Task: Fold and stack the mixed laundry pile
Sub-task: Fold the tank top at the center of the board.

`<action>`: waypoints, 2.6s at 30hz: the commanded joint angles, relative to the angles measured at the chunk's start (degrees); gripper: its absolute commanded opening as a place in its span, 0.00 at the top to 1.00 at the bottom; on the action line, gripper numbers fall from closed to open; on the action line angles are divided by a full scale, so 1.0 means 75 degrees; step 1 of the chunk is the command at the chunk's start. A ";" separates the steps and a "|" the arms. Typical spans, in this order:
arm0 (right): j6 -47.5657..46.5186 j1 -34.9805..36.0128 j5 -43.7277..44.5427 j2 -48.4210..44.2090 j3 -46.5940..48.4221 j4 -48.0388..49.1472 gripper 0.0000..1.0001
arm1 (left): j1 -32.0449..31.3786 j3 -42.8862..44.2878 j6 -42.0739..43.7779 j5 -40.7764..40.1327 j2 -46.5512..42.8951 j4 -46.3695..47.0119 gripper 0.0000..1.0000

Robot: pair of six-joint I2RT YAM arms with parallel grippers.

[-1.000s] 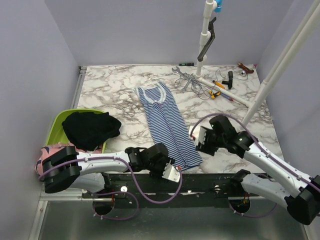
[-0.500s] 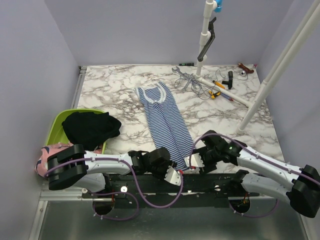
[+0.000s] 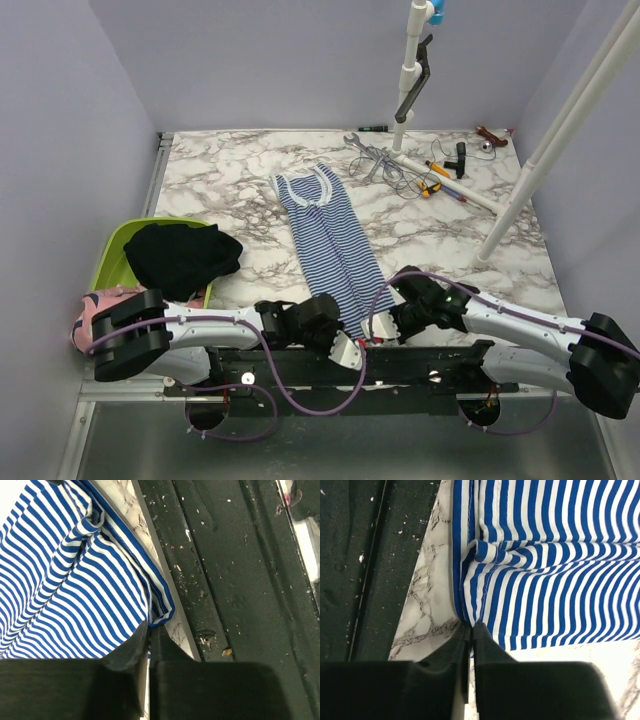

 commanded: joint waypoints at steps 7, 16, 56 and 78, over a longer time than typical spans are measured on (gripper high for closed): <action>0.0807 0.0098 0.0622 0.0216 0.1052 -0.0257 1.00 | 0.0648 0.0489 -0.1429 0.0200 -0.0967 -0.0430 1.00; 0.1022 -0.0134 0.1362 0.1439 0.2653 0.0378 0.99 | 0.2408 0.0785 -0.2859 0.0203 -0.1408 -0.0132 1.00; 0.0679 -0.1842 0.1176 0.6065 0.5807 0.4454 1.00 | 0.6090 0.4100 -0.4980 -0.0986 0.2044 -0.1890 1.00; 0.1325 -0.1953 0.1398 0.6561 0.6076 0.4653 0.88 | 0.6553 0.6049 -0.4874 -0.0697 0.3651 -0.3088 0.92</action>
